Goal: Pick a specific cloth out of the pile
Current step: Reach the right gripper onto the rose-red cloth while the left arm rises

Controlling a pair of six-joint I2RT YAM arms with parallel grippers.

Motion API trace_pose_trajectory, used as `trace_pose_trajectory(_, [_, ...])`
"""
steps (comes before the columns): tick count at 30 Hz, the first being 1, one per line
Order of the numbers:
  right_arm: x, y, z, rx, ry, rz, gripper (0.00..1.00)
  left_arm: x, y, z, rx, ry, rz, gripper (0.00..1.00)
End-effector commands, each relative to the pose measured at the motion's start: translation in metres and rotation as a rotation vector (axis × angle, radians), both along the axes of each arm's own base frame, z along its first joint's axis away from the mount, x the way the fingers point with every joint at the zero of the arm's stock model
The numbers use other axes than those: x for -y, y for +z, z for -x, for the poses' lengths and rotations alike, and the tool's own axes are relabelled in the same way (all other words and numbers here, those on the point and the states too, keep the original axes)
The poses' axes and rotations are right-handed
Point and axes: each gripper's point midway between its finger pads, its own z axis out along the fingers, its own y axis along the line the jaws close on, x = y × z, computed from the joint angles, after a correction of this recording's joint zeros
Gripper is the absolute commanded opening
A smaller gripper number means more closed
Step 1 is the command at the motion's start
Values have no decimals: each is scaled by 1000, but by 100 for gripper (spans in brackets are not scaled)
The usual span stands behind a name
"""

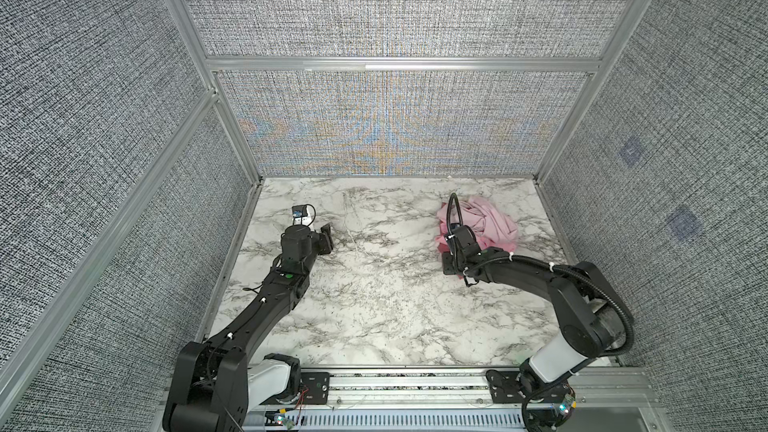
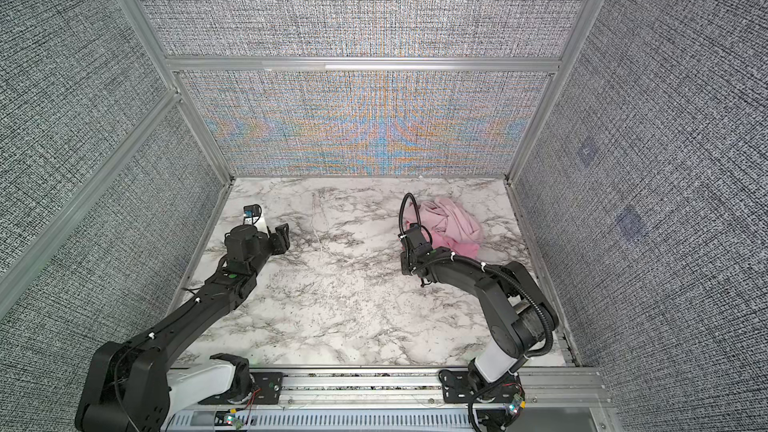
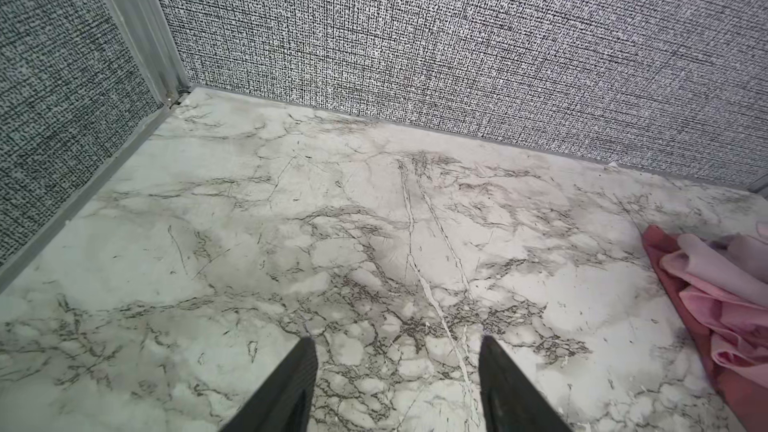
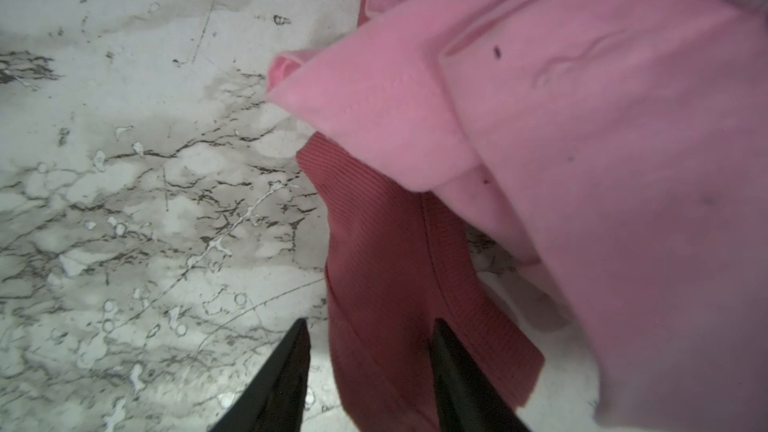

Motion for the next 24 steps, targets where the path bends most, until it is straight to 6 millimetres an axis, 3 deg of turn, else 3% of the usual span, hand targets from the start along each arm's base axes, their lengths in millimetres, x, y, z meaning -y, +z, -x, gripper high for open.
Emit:
trace_pose_trajectory(1, [1,-1,-6,12,-27,14,46,1,3,0,12,-2,10,64])
trace_pose_trajectory(3, [2,-3,-9,13,-31,30,40,0,3,0,12,1,7,64])
trace_pose_trajectory(8, [6,-1,-15,32,-51,56,0,-2,6,1,18,6,0,64])
trace_pose_trajectory(12, [7,24,-16,83,-61,32,0,-4,10,3,26,14,-10,64])
trace_pose_trajectory(17, [3,97,-23,202,-46,-31,0,-6,17,7,43,15,-12,64])
trace_pose_trajectory(24, [17,194,-32,379,-51,-73,0,-6,33,7,85,17,-10,64])
